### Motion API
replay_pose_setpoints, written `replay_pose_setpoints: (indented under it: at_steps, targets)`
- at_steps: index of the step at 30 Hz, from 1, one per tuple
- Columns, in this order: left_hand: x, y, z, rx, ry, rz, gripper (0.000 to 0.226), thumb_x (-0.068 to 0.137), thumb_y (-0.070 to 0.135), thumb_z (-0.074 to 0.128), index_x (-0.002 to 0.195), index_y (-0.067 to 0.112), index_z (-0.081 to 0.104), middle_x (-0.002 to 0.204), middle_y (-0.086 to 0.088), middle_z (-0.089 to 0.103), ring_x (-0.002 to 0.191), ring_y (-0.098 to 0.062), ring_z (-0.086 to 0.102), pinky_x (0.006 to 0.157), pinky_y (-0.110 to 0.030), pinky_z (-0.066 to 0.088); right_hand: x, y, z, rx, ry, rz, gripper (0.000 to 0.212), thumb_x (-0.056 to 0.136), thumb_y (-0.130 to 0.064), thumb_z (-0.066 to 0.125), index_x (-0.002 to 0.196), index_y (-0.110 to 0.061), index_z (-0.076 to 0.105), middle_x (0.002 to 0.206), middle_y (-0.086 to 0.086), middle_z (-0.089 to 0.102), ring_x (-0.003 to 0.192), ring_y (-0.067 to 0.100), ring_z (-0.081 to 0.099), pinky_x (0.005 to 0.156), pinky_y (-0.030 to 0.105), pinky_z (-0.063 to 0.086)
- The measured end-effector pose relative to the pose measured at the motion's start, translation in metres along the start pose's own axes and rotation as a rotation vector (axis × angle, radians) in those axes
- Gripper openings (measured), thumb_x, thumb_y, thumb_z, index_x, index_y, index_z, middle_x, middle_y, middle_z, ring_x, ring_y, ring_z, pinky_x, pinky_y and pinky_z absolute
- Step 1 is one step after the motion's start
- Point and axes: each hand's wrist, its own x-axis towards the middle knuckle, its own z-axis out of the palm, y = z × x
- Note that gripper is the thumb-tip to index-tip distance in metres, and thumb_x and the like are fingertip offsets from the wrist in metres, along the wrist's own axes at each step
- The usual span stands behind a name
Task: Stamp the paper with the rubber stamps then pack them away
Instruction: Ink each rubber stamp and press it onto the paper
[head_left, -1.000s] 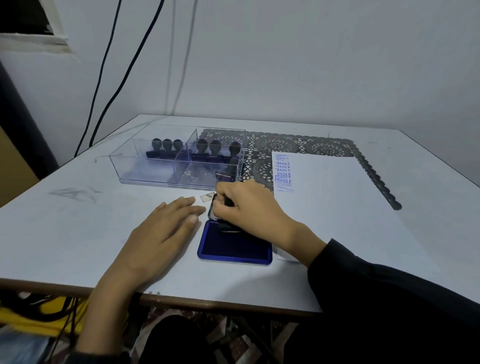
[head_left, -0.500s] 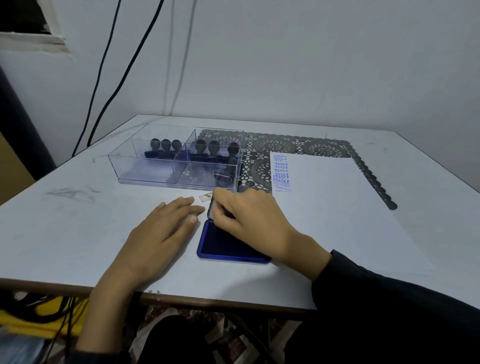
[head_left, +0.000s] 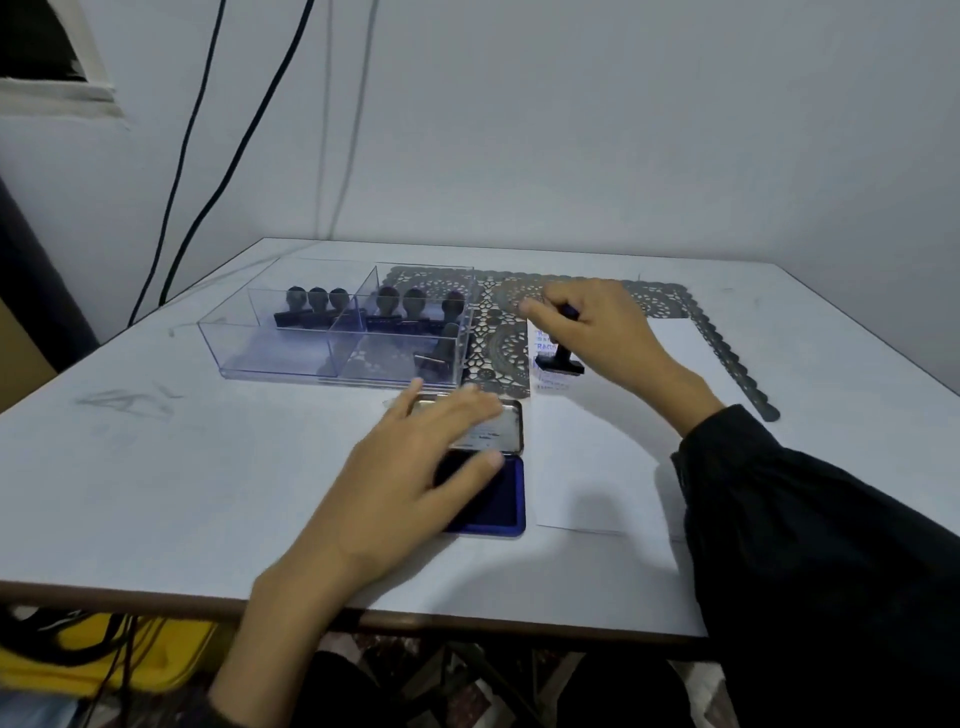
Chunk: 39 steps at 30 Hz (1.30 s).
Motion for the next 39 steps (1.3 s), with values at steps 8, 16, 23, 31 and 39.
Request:
replay_pose_setpoints:
  at_steps: [8, 16, 23, 31, 39]
  targets:
    - [0.028, 0.026, 0.037, 0.266, -0.272, 0.154, 0.072, 0.087, 0.067, 0.025, 0.143, 0.025, 0.041, 0.149, 0.012, 0.038, 0.136, 0.004, 0.028, 0.114, -0.035, -0.019, -0.008, 0.02, 0.02, -0.204, -0.033, 0.011, 0.046, 0.094, -0.032, 0.051, 0.056, -0.021, 0.029, 0.046, -0.002, 0.035, 0.047, 0.015, 0.033, 0.048, 0.028, 0.023]
    - [0.025, 0.024, 0.043, 0.285, -0.287, 0.133, 0.066, 0.091, 0.064, 0.029, 0.141, 0.026, 0.045, 0.148, 0.012, 0.039, 0.136, 0.004, 0.029, 0.113, -0.035, -0.021, -0.006, 0.018, 0.028, -0.251, -0.066, 0.031, 0.044, 0.094, -0.031, 0.049, 0.057, -0.02, 0.029, 0.048, -0.002, 0.037, 0.051, 0.019, 0.036, 0.05, 0.03, 0.027]
    - [0.025, 0.025, 0.045, 0.268, -0.266, 0.115, 0.073, 0.085, 0.067, 0.017, 0.138, 0.028, 0.048, 0.145, 0.014, 0.043, 0.131, 0.004, 0.037, 0.115, -0.035, -0.018, -0.009, 0.015, 0.04, -0.384, -0.008, 0.093, 0.038, 0.094, -0.027, 0.044, 0.06, -0.017, 0.032, 0.049, -0.003, 0.034, 0.045, 0.012, 0.028, 0.045, 0.027, 0.019]
    - [0.029, 0.026, 0.043, 0.308, -0.283, 0.134, 0.078, 0.082, 0.068, 0.012, 0.137, 0.027, 0.05, 0.143, 0.013, 0.045, 0.131, 0.001, 0.039, 0.114, -0.033, -0.019, -0.023, 0.006, 0.042, -0.447, 0.091, 0.039, 0.031, 0.095, -0.024, 0.045, 0.065, -0.019, 0.036, 0.047, -0.005, 0.026, 0.048, 0.022, 0.033, 0.045, 0.028, 0.013]
    - [0.021, 0.017, 0.031, 0.142, -0.185, 0.13, 0.065, 0.089, 0.065, 0.025, 0.135, 0.027, 0.051, 0.139, 0.018, 0.048, 0.128, 0.009, 0.038, 0.118, -0.035, -0.008, -0.019, 0.009, 0.039, -0.356, 0.054, 0.129, 0.038, 0.095, -0.03, 0.043, 0.061, -0.016, 0.033, 0.052, -0.001, 0.038, 0.056, 0.025, 0.041, 0.047, 0.03, 0.021]
